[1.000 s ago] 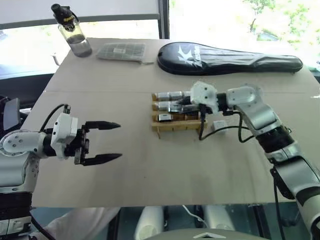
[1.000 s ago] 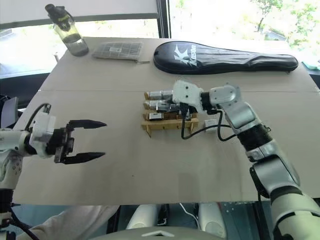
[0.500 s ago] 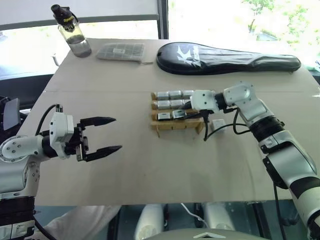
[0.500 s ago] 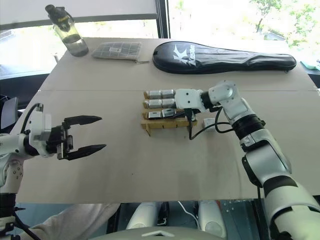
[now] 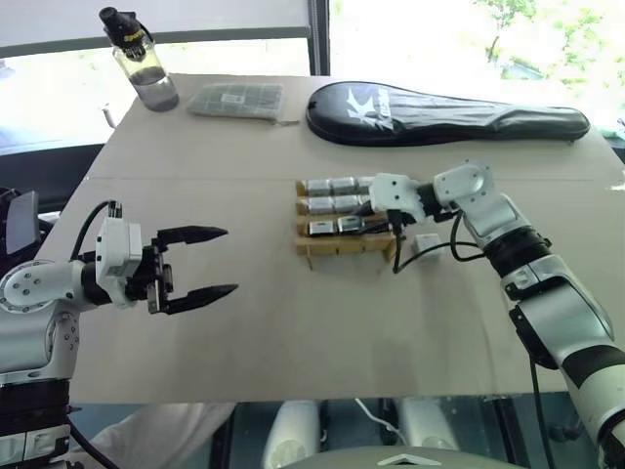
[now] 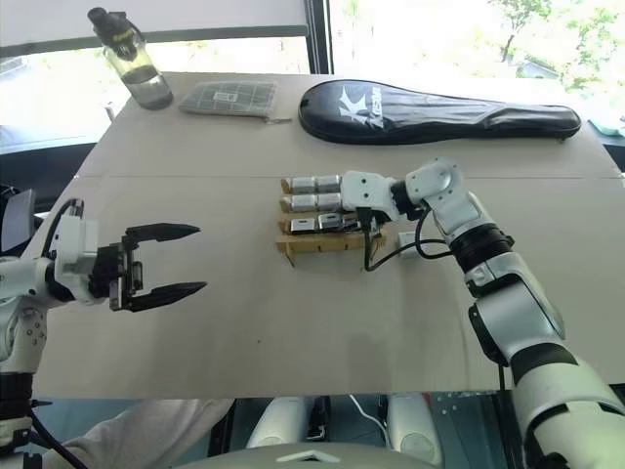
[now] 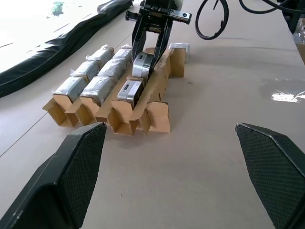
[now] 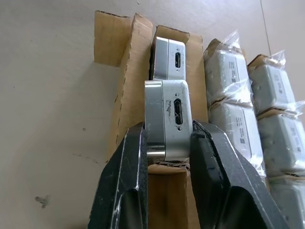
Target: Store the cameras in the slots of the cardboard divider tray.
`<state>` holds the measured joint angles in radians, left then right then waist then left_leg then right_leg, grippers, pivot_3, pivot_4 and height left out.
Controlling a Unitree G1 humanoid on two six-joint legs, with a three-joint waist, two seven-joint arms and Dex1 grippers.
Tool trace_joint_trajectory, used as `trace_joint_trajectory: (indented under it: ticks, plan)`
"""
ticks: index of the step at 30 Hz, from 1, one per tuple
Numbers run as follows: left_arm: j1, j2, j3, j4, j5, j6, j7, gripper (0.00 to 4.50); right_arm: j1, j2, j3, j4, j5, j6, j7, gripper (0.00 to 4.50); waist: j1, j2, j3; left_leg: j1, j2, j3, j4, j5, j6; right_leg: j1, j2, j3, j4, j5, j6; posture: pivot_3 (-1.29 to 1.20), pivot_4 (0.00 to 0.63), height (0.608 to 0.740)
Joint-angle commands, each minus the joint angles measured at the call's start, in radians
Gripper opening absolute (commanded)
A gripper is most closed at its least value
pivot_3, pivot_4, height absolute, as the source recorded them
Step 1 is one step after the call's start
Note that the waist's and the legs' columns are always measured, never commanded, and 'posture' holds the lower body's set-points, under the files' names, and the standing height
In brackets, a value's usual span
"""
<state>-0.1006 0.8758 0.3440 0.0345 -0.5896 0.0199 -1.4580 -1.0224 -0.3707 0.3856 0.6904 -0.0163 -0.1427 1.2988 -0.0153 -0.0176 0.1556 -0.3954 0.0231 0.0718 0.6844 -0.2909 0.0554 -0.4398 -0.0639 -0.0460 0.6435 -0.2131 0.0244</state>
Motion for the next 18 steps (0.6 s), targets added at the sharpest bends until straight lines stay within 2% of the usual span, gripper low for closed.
trace_joint_trajectory:
  ticks: [1, 2, 4, 6, 10, 14, 18]
  plan:
    - [-0.006, 0.003, 0.014, -0.004, -0.007, -0.008, 0.000, 4.50, -0.035, 0.004, -0.020, 0.020, -0.013, 0.036, -0.002, 2.05, 0.000, 0.000, 0.000, 0.000, 0.000, 0.000, 0.000, 0.000, 0.000, 0.000, 0.000, 0.000, 0.000, 0.000, 0.000, 0.00, 0.150, 0.740]
    - [-0.006, 0.002, 0.014, -0.005, -0.008, -0.007, 0.000, 4.50, -0.039, 0.007, -0.027, 0.021, -0.011, 0.038, -0.004, 2.47, 0.000, 0.000, 0.000, 0.000, 0.000, 0.000, 0.000, 0.000, 0.000, 0.000, 0.000, 0.000, 0.000, 0.000, 0.000, 0.00, 0.150, 0.740]
    - [-0.006, 0.001, 0.014, -0.008, -0.010, -0.006, 0.001, 4.50, -0.041, 0.008, -0.041, 0.014, -0.004, 0.040, -0.007, 3.73, -0.001, 0.000, 0.000, 0.000, 0.000, 0.000, 0.000, 0.000, 0.000, 0.000, 0.000, 0.000, 0.000, 0.000, 0.000, 0.00, 0.150, 0.740]
    - [-0.005, 0.001, 0.014, -0.010, -0.011, -0.005, 0.001, 4.50, -0.041, 0.007, -0.050, 0.006, 0.001, 0.041, -0.008, 4.30, -0.002, 0.000, 0.000, 0.000, 0.000, 0.000, 0.000, 0.000, 0.000, 0.000, 0.000, 0.000, 0.000, 0.000, 0.000, 0.00, 0.150, 0.740]
    - [0.001, -0.001, 0.016, -0.034, -0.025, 0.006, -0.001, 4.50, 0.001, -0.055, -0.109, -0.166, 0.070, 0.121, 0.025, 4.41, 0.000, 0.000, 0.000, 0.000, 0.000, 0.000, 0.000, 0.000, 0.000, 0.000, 0.000, 0.000, 0.000, 0.000, 0.000, 0.00, 0.150, 0.740]
    - [-0.009, -0.009, 0.003, -0.081, -0.054, 0.043, -0.001, 4.50, 0.150, -0.183, -0.196, -0.413, 0.158, 0.317, 0.030, 4.41, 0.013, 0.000, 0.000, -0.003, -0.001, -0.003, 0.000, 0.000, 0.000, 0.000, -0.003, -0.004, -0.001, 0.000, 0.000, 0.00, 0.150, 0.740]
    - [-0.039, -0.008, -0.024, -0.091, -0.062, 0.065, -0.015, 4.50, 0.292, -0.262, -0.279, -0.527, 0.161, 0.416, -0.085, 4.41, 0.013, 0.000, 0.000, -0.003, -0.002, -0.004, 0.001, 0.000, 0.000, 0.001, -0.006, -0.005, -0.002, 0.000, 0.000, 0.00, 0.150, 0.740]
